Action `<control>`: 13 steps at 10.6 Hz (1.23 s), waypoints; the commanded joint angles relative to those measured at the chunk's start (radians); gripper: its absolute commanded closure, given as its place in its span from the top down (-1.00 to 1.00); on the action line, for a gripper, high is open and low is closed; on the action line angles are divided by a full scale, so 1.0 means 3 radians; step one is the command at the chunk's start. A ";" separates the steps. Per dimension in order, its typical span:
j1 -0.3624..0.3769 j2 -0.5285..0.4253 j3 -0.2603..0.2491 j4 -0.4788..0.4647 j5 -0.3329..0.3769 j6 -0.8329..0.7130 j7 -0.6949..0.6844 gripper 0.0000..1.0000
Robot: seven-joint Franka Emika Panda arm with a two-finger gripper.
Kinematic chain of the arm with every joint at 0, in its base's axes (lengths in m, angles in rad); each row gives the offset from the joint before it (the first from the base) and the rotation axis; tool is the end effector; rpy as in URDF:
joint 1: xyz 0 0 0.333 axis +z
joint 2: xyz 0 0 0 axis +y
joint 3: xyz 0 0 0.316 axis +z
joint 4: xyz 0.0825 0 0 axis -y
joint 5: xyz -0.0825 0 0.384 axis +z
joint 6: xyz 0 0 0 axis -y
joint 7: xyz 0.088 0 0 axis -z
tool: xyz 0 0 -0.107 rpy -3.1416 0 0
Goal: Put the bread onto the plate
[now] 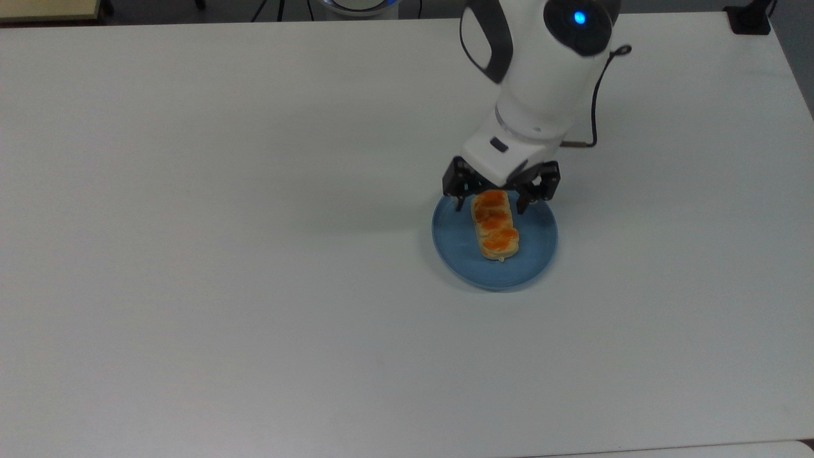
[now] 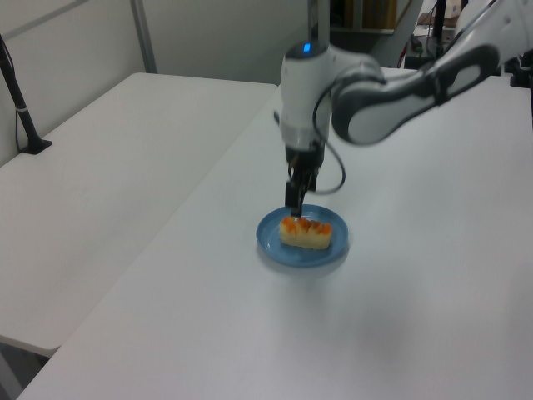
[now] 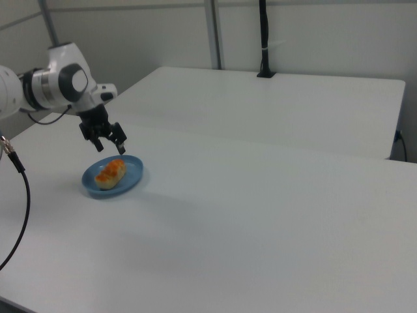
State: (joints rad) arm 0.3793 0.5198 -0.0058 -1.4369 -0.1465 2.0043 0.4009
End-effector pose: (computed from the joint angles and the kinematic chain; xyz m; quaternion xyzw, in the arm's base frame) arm 0.6627 0.2511 0.3961 0.9972 0.0159 0.0479 0.0545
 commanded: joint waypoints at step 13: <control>-0.1280 -0.1763 -0.0021 -0.0646 0.0545 -0.1301 -0.1311 1.00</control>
State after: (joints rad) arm -0.0035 0.0121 -0.0180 -1.5996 -0.0029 1.6293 0.0204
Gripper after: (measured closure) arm 0.000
